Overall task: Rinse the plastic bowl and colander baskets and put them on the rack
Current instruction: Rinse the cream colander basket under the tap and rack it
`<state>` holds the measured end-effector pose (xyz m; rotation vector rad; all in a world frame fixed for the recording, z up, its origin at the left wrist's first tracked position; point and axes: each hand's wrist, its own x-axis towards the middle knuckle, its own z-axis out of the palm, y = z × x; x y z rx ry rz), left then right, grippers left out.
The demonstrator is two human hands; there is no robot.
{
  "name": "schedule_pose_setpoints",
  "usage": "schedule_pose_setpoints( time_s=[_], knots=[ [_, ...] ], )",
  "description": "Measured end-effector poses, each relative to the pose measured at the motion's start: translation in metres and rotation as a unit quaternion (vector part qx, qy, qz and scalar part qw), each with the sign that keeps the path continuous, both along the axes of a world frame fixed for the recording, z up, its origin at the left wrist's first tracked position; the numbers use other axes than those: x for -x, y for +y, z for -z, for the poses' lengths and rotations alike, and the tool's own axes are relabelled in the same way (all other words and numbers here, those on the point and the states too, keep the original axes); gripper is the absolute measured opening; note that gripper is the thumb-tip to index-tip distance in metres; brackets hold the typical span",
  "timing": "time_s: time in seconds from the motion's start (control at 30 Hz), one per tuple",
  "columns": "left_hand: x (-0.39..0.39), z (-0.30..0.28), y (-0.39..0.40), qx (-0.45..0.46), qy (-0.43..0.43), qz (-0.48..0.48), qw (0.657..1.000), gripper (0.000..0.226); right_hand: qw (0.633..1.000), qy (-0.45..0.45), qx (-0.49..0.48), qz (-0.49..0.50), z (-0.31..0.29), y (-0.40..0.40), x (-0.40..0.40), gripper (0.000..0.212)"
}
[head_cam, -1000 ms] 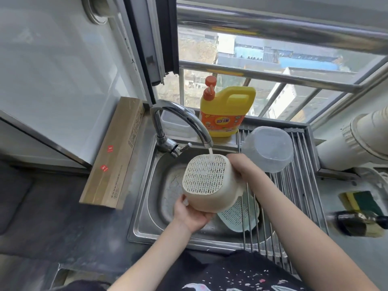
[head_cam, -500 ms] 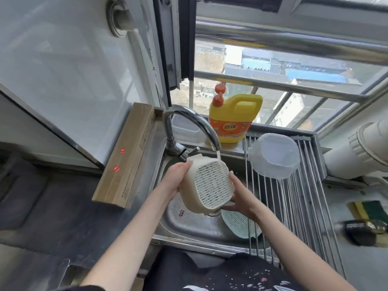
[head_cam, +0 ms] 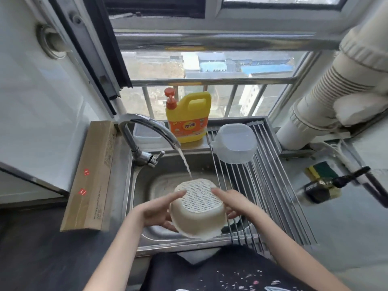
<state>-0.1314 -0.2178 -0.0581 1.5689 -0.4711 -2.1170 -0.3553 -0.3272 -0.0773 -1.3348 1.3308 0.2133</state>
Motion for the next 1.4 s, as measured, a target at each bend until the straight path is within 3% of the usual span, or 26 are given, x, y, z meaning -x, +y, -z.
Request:
schedule_pose_setpoints(
  time_s=[0.1,0.2,0.37,0.43,0.53,0.57,0.7,0.83,0.97,1.1,1.17,1.27,1.3,1.4],
  knots=[
    [-0.001,0.002,0.011,-0.036,-0.056,-0.027,0.997,0.065,1.000,-0.008,-0.028,-0.008,-0.005,0.007,-0.012,0.086],
    [-0.006,0.001,0.013,-0.027,-0.086,-0.082,0.992,0.056,0.996,-0.049,-0.017,0.071,-0.001,0.007,-0.023,0.092],
    [-0.001,0.004,0.019,-0.044,-0.109,-0.118,0.986,0.068,0.994,-0.059,-0.036,0.083,0.002,0.007,-0.032,0.086],
    [0.000,0.003,0.023,-0.024,-0.104,-0.120,0.987,0.079,0.988,-0.089,-0.071,0.104,0.000,0.007,-0.031,0.089],
    [0.000,0.003,0.030,-0.005,-0.109,-0.105,0.988,0.101,0.970,-0.178,-0.105,0.124,-0.002,0.012,-0.023,0.076],
    [0.000,0.004,0.032,-0.002,-0.110,-0.096,0.989,0.102,0.964,-0.204,-0.105,0.134,-0.002,0.014,-0.019,0.083],
    [0.022,0.005,0.031,0.015,-0.090,-0.156,0.984,0.074,0.965,-0.219,-0.088,0.118,-0.001,0.019,-0.010,0.111],
    [0.046,0.012,0.019,0.016,-0.040,-0.228,0.973,0.063,0.966,-0.192,0.035,0.170,0.003,0.013,-0.013,0.103],
    [0.063,0.011,0.003,0.022,-0.064,-0.127,0.990,0.052,0.963,-0.140,0.117,0.200,0.002,-0.006,0.009,0.069],
    [0.080,0.013,-0.031,0.072,-0.083,-0.172,0.979,0.104,0.959,-0.145,0.126,0.208,0.002,-0.029,0.045,0.056],
    [0.097,0.014,-0.050,0.105,-0.116,-0.118,0.981,0.097,0.955,-0.142,0.135,0.224,0.006,-0.042,0.061,0.048],
    [0.128,0.014,-0.076,0.151,-0.231,-0.057,0.959,0.065,0.948,-0.115,0.162,0.249,0.011,-0.059,0.078,0.047],
    [0.137,0.015,-0.083,0.160,-0.265,-0.045,0.950,0.065,0.949,-0.104,0.162,0.249,0.012,-0.063,0.082,0.046],
    [0.155,0.029,-0.097,0.149,-0.326,0.010,0.934,0.071,0.952,-0.070,0.171,0.245,0.021,-0.075,0.086,0.080]
  ],
)
